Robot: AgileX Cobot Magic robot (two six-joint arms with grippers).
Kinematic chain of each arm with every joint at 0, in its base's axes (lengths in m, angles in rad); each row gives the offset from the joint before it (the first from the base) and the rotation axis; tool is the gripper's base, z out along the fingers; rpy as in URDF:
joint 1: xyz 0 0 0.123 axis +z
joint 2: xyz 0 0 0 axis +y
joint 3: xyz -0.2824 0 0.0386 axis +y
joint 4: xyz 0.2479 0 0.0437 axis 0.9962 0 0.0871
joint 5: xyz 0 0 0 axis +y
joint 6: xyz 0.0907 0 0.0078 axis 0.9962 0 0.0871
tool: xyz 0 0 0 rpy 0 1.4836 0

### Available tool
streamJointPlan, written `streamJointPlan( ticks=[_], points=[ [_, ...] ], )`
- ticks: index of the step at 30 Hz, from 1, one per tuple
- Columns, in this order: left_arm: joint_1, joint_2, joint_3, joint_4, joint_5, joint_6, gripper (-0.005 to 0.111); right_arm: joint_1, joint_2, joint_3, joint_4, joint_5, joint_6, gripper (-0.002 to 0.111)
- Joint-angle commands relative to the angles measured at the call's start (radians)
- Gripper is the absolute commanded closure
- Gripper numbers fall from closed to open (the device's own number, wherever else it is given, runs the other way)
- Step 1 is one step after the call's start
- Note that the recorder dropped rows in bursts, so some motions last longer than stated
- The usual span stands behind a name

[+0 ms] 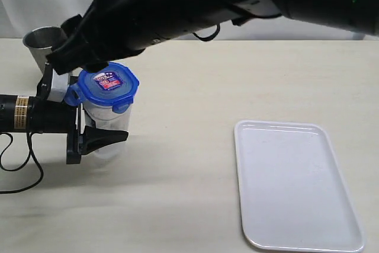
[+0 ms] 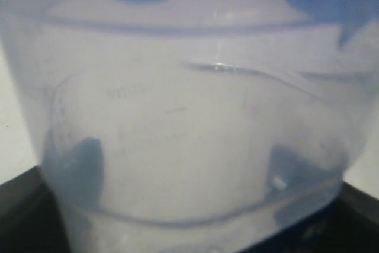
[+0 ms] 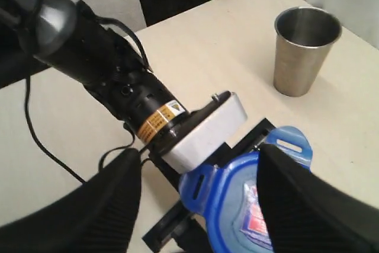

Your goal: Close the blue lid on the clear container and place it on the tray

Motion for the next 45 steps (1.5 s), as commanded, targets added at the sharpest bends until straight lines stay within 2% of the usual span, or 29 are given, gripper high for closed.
streamJointPlan(
  ticks=[1, 5, 11, 15, 17, 20, 24, 26, 27, 29, 31, 45],
  points=[
    [-0.002, -0.007, 0.003, -0.010, -0.030, 0.002, 0.107, 0.000, 0.115, -0.121, -0.185, 0.146, 0.201, 0.057],
    [-0.002, -0.007, 0.003, -0.010, -0.030, 0.002, 0.107, 0.000, 0.195, -0.172, -0.371, 0.193, 0.357, 0.056],
    [-0.002, -0.007, 0.003, -0.019, -0.030, 0.002, 0.107, 0.021, 0.214, -0.172, -0.370, 0.181, 0.348, 0.056],
    [-0.002, -0.007, 0.003, -0.021, -0.030, 0.002, 0.107, 0.059, 0.220, -0.177, -0.374, 0.183, 0.362, 0.048],
    [-0.002, -0.007, 0.003, -0.021, -0.030, -0.004, 0.107, 0.070, 0.228, -0.184, -0.472, 0.188, 0.449, 0.048],
    [-0.002, -0.007, 0.003, -0.023, -0.030, -0.014, 0.107, 0.081, 0.259, -0.184, -0.755, 0.246, 0.685, 0.048],
    [-0.002, -0.007, 0.003, -0.023, -0.030, -0.018, 0.107, 0.101, 0.278, -0.184, -0.819, 0.222, 0.726, 0.048],
    [-0.002, -0.007, 0.003, -0.023, -0.030, -0.018, 0.107, 0.104, 0.278, -0.184, -0.819, 0.209, 0.723, 0.053],
    [-0.002, -0.007, 0.003, -0.023, -0.030, -0.018, 0.107, 0.104, 0.285, -0.184, -0.819, 0.211, 0.710, 0.063],
    [-0.002, -0.007, 0.003, -0.023, -0.030, -0.018, 0.107, 0.104, 0.296, -0.184, -0.817, 0.215, 0.690, 0.073],
    [-0.002, -0.007, 0.003, -0.023, -0.030, -0.018, 0.107, 0.106, 0.317, -0.184, -0.813, 0.219, 0.677, 0.078],
    [-0.002, -0.007, 0.003, -0.023, -0.030, -0.020, 0.107, 0.172, 0.367, -0.184, -1.011, 0.271, 0.742, 0.078]
  ],
)
